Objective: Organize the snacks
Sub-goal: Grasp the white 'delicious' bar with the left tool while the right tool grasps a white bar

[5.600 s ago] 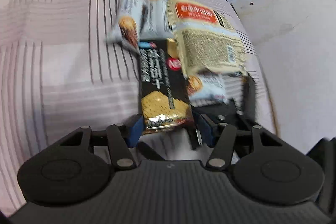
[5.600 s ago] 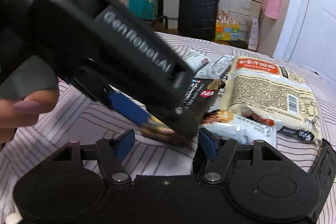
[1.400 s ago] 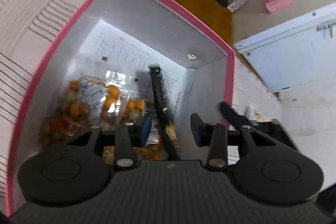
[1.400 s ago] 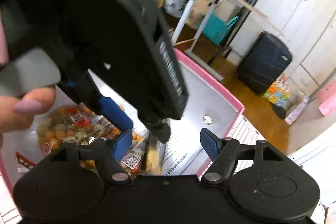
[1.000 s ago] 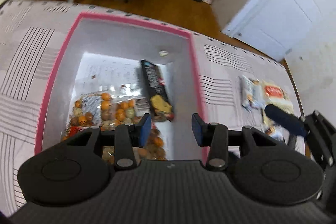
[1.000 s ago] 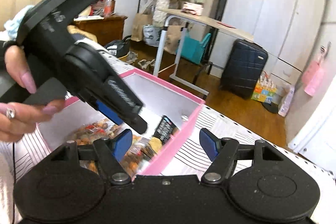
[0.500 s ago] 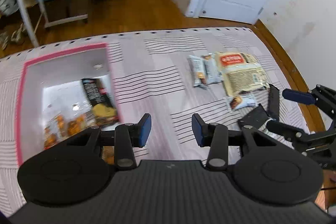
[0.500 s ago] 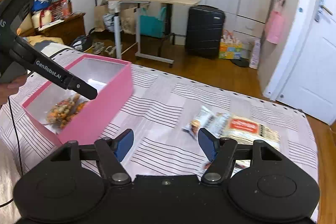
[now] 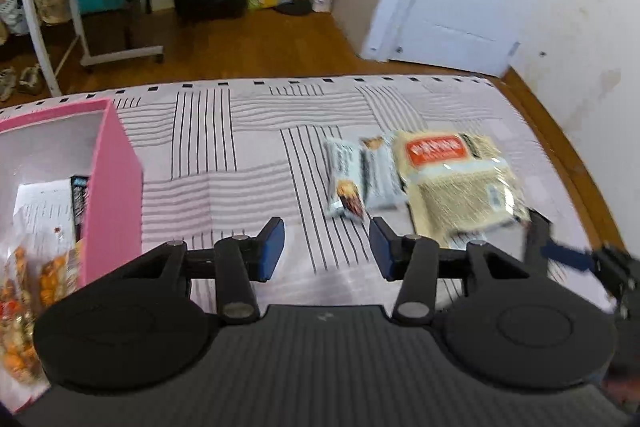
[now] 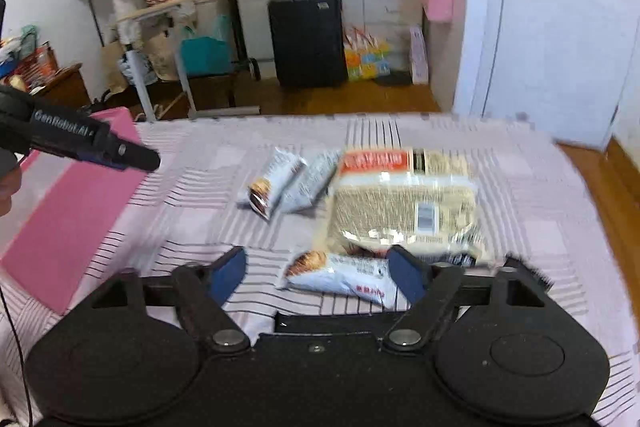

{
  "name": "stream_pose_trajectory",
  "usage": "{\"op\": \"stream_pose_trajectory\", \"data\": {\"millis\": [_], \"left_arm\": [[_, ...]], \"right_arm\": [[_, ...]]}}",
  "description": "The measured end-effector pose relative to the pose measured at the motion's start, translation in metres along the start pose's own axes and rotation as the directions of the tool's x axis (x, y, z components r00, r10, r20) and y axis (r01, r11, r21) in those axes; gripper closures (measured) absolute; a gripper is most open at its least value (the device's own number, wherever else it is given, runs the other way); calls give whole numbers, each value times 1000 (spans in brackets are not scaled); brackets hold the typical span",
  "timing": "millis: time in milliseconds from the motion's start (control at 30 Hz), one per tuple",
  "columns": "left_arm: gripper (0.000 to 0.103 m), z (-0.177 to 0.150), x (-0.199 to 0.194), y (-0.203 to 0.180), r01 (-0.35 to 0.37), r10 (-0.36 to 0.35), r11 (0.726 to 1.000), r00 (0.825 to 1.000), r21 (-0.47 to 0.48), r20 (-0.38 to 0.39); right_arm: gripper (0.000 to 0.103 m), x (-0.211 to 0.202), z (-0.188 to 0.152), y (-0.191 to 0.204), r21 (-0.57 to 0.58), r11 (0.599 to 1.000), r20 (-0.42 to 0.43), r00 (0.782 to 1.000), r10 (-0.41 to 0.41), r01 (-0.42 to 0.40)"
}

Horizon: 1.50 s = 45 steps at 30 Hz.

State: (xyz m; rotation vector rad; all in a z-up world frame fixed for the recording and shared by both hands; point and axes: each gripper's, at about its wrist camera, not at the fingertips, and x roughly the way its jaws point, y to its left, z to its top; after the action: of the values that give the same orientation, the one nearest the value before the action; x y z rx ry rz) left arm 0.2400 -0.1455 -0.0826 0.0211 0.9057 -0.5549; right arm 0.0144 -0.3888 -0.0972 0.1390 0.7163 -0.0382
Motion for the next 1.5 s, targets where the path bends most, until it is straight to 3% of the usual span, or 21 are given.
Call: {"op": "stream_pose_trajectory", "data": {"millis": [100,167,333,433,500,600,800,867,900,1100,1133,1300,1500], "left_arm": [[57,13,32,-11,-19,19,999,1000,-31,-11],[57,19,50,-21,-34,34,999,999,-20,0],[57,24,99,-29,-7,3,998,998,-69,-62],[58,22,121,-27,-54,49,996,996,-67,-76],[58,19,130,-27,-81,78,996,995,-43,-70],[58,14,140,-22,-68,64,996,994,-49,-88],[57,3,145,-33,-97,98,995,995,25,-33],[60,-1,144,-35,-106,107,993,994,54,-20],[69,-2,142,-35,-113,114,992,993,61,-20],[75,-3,123,-19,-69,68,998,997,-13,-27],[75,-5,120,-16,-70,69,997,997,-21,-29],[76,-13,100,-3,-48,45,996,998,-78,-33],[76,-25,67,5,17,-19,993,1000,-114,-21]], "right_arm": [[9,28,-3,-13,57,998,-40,999,11,-8],[9,48,-5,-19,89,995,-84,996,-27,34],[6,81,-10,-25,143,987,-123,991,-54,71],[3,96,-13,-23,132,989,-151,988,-40,60],[0,102,-13,-20,128,990,-163,986,-33,54],[0,106,-12,-18,126,990,-155,987,-35,55],[0,117,-7,-8,110,992,-137,989,-53,68],[6,117,-7,-5,99,992,-120,991,-63,76],[17,115,-7,-5,95,993,-113,992,-59,70],[50,99,-4,20,5,994,-81,991,-108,108],[73,97,-3,23,-2,994,-78,991,-105,105],[73,93,1,27,8,995,-99,991,-95,96],[73,85,2,23,116,990,-86,994,-69,79]]}}
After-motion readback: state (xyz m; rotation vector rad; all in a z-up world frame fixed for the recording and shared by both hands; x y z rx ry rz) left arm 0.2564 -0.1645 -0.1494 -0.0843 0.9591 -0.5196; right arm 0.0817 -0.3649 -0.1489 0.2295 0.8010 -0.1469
